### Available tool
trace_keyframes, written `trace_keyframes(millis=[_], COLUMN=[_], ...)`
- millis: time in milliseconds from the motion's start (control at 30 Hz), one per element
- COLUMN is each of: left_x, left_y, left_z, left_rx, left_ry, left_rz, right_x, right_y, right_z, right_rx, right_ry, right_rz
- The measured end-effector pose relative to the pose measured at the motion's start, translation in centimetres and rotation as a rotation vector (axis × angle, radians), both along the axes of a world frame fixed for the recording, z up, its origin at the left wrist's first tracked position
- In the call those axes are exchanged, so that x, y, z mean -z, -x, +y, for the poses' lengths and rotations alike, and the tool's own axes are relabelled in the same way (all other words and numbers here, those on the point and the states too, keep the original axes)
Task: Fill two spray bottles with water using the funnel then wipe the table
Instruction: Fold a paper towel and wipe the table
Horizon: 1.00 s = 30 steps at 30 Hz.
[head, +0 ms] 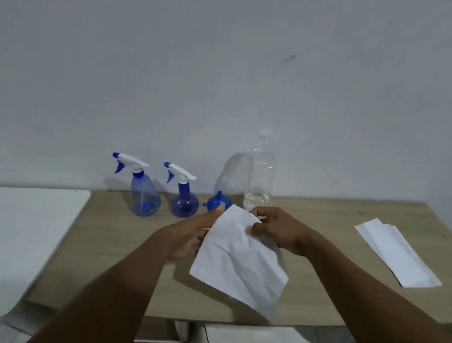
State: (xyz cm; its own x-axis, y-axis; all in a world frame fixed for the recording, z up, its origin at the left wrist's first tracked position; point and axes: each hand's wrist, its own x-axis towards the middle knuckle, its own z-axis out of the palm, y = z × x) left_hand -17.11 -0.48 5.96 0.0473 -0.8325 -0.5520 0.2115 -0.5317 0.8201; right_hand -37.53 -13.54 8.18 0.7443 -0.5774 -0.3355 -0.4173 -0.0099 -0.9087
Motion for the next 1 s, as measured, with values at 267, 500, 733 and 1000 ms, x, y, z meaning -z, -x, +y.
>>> trace_keyframes(millis=[267,500,733,1000], left_x=[0.5,0.5,1.1,1.5], left_y=[-4.8,-8.3,-10.5,-11.0], left_z=[3.1,6.1,8.1,9.4], left_rx=[-0.099,-0.230,-0.332,-0.451], left_ry=[0.073,0.040,0.023,0.106], left_rz=[-0.130,-0.098,-0.111,-0.194], right_x=[-0.7,3.5,4.4,3.6], right_y=[-5.5,-5.7,-7.9,-9.6], right_z=[3.2,6.5,8.5,8.9], right_rx=[0.027,0.132,0.430,0.490], right_ry=[-0.093,-0.454,-0.475,-0.405], right_rz=[0.047,-0.131,-0.262,-0.154])
